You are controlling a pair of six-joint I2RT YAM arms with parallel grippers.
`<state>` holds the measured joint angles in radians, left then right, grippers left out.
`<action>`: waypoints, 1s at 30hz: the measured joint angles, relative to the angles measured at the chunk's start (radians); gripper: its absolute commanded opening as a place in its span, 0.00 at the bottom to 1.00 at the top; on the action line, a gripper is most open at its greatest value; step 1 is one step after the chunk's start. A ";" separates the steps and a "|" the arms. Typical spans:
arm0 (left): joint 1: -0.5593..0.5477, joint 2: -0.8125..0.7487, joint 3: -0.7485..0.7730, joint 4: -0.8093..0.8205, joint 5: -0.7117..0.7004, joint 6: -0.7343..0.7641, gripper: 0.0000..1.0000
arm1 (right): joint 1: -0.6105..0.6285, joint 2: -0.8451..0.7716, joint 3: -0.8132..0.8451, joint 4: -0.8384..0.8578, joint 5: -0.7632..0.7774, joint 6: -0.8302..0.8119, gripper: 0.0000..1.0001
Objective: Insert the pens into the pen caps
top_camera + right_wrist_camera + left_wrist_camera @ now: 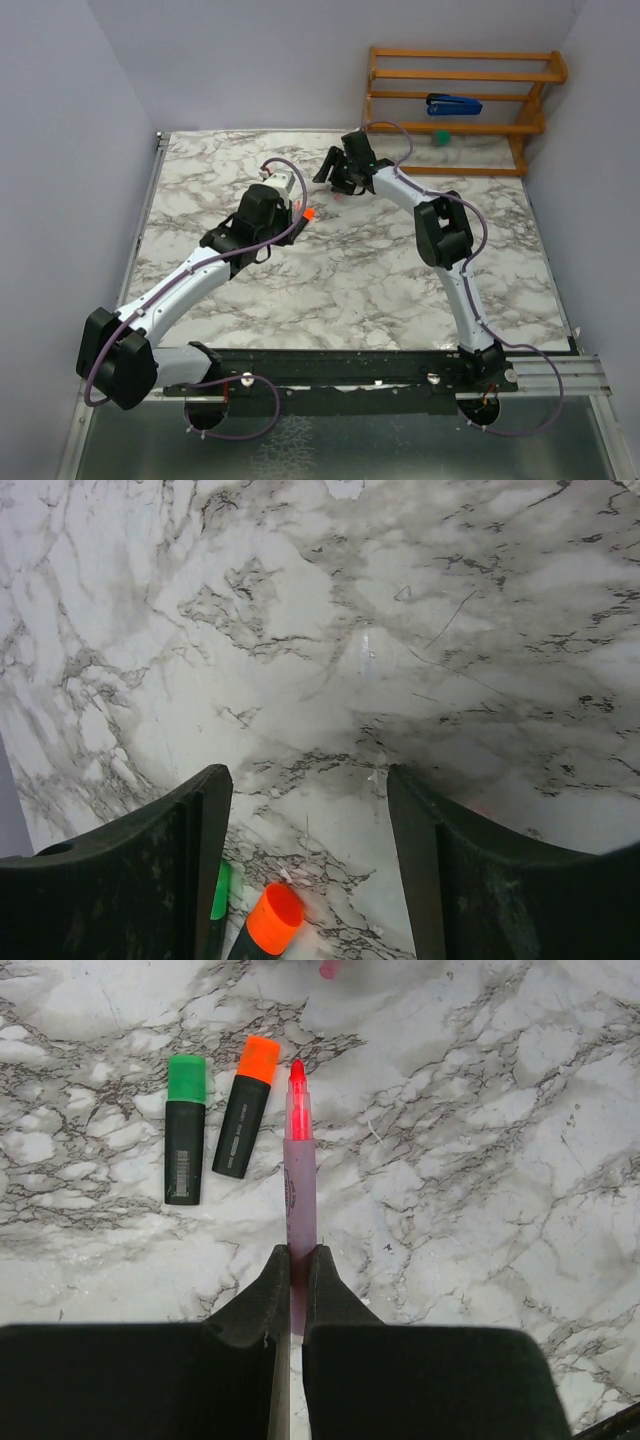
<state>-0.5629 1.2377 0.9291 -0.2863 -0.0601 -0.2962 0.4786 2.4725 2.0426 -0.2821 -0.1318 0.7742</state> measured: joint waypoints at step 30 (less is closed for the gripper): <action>0.000 -0.038 -0.042 -0.011 0.001 -0.022 0.00 | -0.018 -0.259 -0.235 -0.006 0.083 -0.027 0.70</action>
<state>-0.5629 1.1995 0.8871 -0.2977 -0.0593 -0.3180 0.4610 2.2135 1.8072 -0.2886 -0.0486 0.7467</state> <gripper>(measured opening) 0.027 0.736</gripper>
